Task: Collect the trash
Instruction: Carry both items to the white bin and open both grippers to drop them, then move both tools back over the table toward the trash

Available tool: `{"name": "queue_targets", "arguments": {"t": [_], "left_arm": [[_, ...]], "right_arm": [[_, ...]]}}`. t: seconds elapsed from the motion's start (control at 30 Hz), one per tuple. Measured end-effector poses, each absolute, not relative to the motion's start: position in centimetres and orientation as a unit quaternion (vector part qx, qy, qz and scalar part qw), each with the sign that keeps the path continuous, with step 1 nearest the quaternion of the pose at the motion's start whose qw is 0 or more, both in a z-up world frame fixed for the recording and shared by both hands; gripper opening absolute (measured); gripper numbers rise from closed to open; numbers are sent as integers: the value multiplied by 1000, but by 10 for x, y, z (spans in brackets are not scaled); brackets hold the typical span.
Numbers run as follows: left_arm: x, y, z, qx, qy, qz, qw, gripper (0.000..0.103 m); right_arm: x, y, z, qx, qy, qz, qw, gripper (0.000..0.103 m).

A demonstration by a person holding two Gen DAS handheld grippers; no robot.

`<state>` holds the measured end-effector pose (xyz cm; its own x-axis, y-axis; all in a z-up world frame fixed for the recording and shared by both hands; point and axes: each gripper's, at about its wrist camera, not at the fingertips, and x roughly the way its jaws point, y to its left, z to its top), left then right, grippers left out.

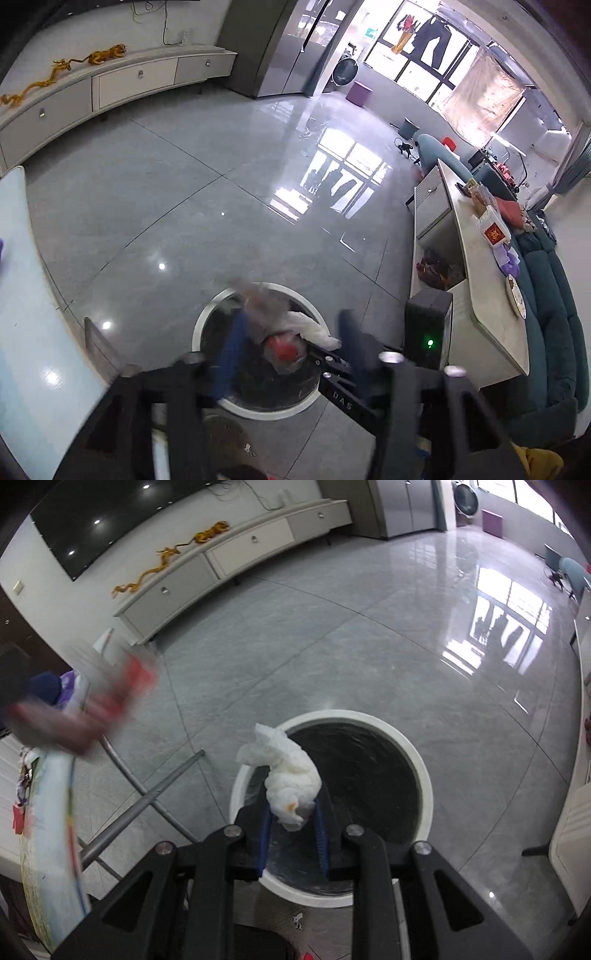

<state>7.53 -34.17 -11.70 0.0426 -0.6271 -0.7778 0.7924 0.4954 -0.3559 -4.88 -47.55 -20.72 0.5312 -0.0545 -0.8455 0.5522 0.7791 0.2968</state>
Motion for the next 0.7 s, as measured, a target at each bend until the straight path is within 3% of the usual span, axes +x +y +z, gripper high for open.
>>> {"name": "queue_targets", "arguments": {"t": [0.03,0.2,0.43,0.7], "left_arm": [[77,-342,-117,84,482,-496,717,68],[78,-350,-121,91,481,-499,715,68],[79,-320,-106,99,451,-463,756,68],[76,-268,-71,74,410,-433,799,73]], "right_arm": [[-49,-478,-210,279,451,-187,827,21],[-56,-483,-222,282,456,-202,819,26],[-59,-472,-209,261,441,-221,830,48],[-61,-454,-175,237,420,-227,846,48]]}}
